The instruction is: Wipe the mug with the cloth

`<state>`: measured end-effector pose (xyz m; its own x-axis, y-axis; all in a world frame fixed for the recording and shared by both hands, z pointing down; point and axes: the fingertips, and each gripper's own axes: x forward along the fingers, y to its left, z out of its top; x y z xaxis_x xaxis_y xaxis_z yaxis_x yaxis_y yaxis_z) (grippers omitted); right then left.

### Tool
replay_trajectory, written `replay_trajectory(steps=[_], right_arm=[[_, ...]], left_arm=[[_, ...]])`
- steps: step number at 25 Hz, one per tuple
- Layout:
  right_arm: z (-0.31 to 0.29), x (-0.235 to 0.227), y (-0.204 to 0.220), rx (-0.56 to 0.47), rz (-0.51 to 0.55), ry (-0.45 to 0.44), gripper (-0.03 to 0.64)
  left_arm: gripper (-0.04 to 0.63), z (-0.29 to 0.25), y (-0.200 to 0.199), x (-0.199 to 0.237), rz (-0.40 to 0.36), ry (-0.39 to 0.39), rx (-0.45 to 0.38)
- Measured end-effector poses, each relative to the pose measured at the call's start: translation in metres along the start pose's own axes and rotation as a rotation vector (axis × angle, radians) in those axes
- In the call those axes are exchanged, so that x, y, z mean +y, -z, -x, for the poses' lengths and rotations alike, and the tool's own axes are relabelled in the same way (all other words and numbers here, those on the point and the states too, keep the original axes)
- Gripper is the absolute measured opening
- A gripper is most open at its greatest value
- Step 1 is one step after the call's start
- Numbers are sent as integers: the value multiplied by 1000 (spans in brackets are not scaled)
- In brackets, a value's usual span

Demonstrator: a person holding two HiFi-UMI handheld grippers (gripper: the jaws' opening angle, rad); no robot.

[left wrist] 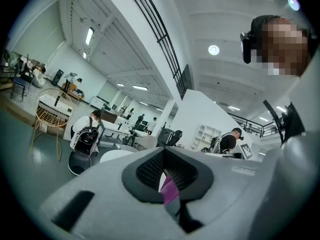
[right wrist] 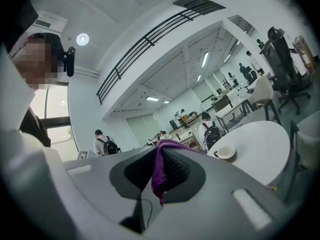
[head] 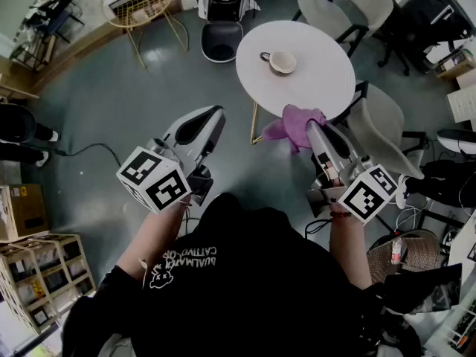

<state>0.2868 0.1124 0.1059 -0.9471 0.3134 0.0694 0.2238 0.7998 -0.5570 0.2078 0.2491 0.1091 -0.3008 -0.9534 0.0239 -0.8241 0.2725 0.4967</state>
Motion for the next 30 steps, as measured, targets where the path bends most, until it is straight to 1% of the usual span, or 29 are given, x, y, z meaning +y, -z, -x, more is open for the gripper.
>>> replay_trajectory(steps=[4, 9, 13, 15, 18, 23, 27, 28, 30], right_arm=[[-7, 5, 1, -25, -11, 7, 32], [-22, 32, 5, -47, 34, 29, 32], [-42, 46, 15, -60, 23, 63, 32], [-46, 48, 23, -54, -15, 72, 32], [-46, 46, 35, -27, -50, 89, 33], [-51, 39, 48, 36, 5, 127, 33], [-66, 35, 50, 44, -3, 132, 34], [-70, 32, 49, 45, -6, 129, 34], [-78, 26, 50, 50, -11, 122, 33]], left_arm=[[3, 8, -7, 4, -18, 17, -3], [3, 35, -23, 15, -33, 45, -5], [3, 53, -32, 31, -40, 95, 9], [3, 60, -29, 32, -31, 125, 23], [3, 67, -19, 30, -21, 140, 41], [3, 74, -8, 26, -62, 185, 88], [3, 76, -8, 39, -25, 184, 92], [3, 73, -8, 43, -26, 183, 91], [3, 68, -7, 50, -56, 187, 81]])
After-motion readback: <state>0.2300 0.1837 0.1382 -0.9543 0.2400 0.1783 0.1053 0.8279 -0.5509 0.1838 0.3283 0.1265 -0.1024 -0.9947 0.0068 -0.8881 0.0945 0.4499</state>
